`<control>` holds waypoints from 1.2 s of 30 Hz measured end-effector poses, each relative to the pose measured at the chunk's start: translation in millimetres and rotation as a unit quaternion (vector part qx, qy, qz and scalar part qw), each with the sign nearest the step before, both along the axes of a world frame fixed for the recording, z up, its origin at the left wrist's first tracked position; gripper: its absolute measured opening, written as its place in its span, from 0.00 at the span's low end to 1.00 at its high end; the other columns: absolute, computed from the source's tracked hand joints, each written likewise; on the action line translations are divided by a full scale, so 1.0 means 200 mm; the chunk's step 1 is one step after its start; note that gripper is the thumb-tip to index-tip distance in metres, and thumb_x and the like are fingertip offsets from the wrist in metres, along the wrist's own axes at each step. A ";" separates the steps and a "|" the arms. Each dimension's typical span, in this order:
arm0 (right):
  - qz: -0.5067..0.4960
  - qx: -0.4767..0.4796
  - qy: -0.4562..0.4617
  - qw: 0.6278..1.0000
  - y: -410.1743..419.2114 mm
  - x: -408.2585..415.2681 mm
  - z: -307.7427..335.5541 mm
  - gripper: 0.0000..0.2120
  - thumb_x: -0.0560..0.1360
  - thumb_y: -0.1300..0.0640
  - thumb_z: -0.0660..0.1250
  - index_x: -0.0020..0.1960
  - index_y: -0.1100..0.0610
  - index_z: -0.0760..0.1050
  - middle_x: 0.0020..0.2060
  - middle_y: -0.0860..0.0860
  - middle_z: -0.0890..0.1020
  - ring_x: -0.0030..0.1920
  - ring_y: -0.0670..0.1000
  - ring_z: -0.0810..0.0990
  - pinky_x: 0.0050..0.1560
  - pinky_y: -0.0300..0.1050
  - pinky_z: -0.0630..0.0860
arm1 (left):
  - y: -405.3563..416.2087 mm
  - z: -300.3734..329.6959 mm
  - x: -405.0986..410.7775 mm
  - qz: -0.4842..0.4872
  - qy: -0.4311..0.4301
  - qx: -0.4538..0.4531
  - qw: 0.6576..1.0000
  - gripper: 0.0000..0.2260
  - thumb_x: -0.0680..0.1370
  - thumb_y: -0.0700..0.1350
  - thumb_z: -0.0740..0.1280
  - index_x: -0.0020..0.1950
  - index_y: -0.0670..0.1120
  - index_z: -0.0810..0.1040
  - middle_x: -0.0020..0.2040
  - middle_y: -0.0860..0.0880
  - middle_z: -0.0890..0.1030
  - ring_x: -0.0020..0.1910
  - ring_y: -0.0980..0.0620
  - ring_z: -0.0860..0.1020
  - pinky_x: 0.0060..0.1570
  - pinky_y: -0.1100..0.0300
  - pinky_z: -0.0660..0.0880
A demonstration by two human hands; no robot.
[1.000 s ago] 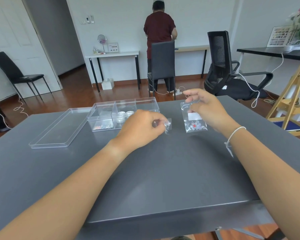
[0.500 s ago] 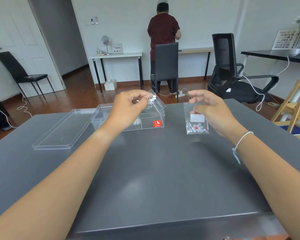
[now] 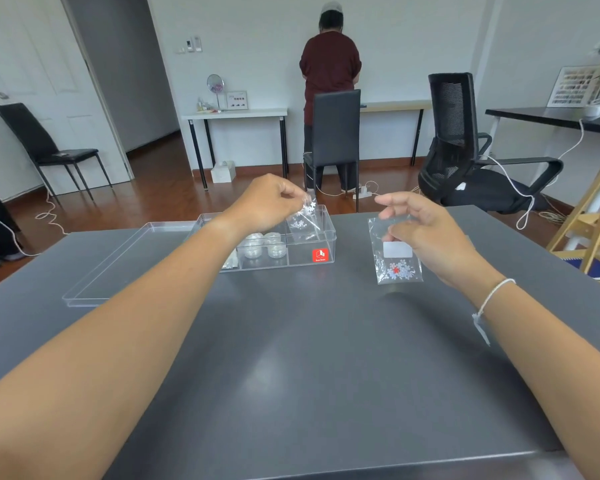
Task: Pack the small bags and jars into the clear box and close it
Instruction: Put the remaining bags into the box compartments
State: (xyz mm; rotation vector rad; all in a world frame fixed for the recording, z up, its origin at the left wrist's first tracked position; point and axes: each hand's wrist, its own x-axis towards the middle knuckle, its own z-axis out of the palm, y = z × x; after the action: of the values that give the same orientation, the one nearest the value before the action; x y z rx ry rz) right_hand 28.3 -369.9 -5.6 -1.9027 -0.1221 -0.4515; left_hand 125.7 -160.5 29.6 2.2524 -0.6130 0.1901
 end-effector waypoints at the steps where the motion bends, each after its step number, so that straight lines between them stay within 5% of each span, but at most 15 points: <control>1: 0.001 -0.001 0.000 1.000 0.00 0.00 0.00 0.23 0.71 0.73 0.57 0.51 0.46 0.74 0.42 0.44 0.76 0.35 0.47 0.78 0.44 0.45 0.70 | 0.00 0.01 0.01 -0.006 0.008 0.020 1.000 0.08 0.75 0.42 0.64 0.50 0.46 0.82 0.42 0.56 0.78 0.34 0.66 0.74 0.34 0.79 0.68; 5: 0.002 -0.006 0.004 1.000 0.00 0.00 0.00 0.23 0.71 0.73 0.57 0.52 0.48 0.74 0.42 0.44 0.76 0.35 0.46 0.78 0.45 0.45 0.69 | -0.01 0.01 0.03 -0.025 0.040 0.062 0.997 0.10 0.74 0.40 0.66 0.53 0.47 0.81 0.46 0.53 0.80 0.47 0.58 0.77 0.48 0.68 0.69; 11: 0.005 -0.010 0.003 1.000 0.01 0.00 0.00 0.23 0.71 0.73 0.57 0.52 0.48 0.74 0.42 0.45 0.76 0.35 0.47 0.78 0.46 0.46 0.69 | -0.02 -0.02 0.05 -0.015 0.015 0.100 0.995 0.10 0.74 0.40 0.65 0.53 0.48 0.81 0.48 0.51 0.81 0.46 0.56 0.77 0.42 0.70 0.70; 15: 0.008 -0.003 0.000 1.000 0.01 0.01 0.00 0.21 0.71 0.72 0.59 0.51 0.47 0.74 0.42 0.45 0.76 0.35 0.47 0.79 0.41 0.43 0.70 | -0.02 -0.05 0.05 -0.013 -0.024 0.122 0.992 0.13 0.75 0.42 0.64 0.60 0.47 0.77 0.59 0.48 0.80 0.57 0.53 0.76 0.56 0.66 0.67; 19: 0.014 0.018 -0.001 1.000 0.00 0.02 -0.01 0.20 0.71 0.70 0.64 0.49 0.46 0.74 0.43 0.48 0.77 0.41 0.55 0.80 0.47 0.41 0.74 | 0.01 -0.07 0.03 -0.012 -0.053 0.098 0.994 0.13 0.75 0.43 0.65 0.59 0.47 0.78 0.57 0.47 0.80 0.56 0.51 0.77 0.61 0.59 0.70; 24: 0.006 0.028 0.002 1.000 0.02 0.04 -0.02 0.17 0.71 0.66 0.67 0.46 0.43 0.74 0.44 0.49 0.79 0.38 0.48 0.76 0.39 0.35 0.72 | 0.09 -0.11 -0.05 -0.014 -0.093 0.090 0.992 0.11 0.75 0.45 0.65 0.57 0.49 0.79 0.55 0.49 0.81 0.55 0.52 0.76 0.59 0.58 0.71; 30: -0.002 0.059 -0.020 0.998 0.10 0.08 0.05 0.12 0.70 0.67 0.66 0.43 0.50 0.75 0.38 0.51 0.80 0.42 0.51 0.77 0.35 0.29 0.72 | 0.33 -0.11 -0.14 0.023 -0.148 0.081 0.985 0.10 0.74 0.45 0.67 0.55 0.51 0.80 0.52 0.51 0.81 0.50 0.53 0.75 0.53 0.63 0.65; 36: -0.008 0.109 -0.042 0.993 0.21 0.16 0.16 0.11 0.71 0.68 0.65 0.40 0.52 0.75 0.38 0.54 0.79 0.43 0.55 0.78 0.45 0.49 0.74 | 0.56 -0.17 -0.17 0.088 -0.132 0.085 0.984 0.11 0.74 0.45 0.67 0.56 0.52 0.80 0.56 0.51 0.79 0.57 0.46 0.73 0.59 0.56 0.66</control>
State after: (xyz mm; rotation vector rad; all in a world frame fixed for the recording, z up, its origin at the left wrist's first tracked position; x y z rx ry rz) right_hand 61.3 -328.9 26.7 -1.6718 -0.1084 -0.5342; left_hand 91.6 -47.9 -4.2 2.4699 -0.5840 0.5506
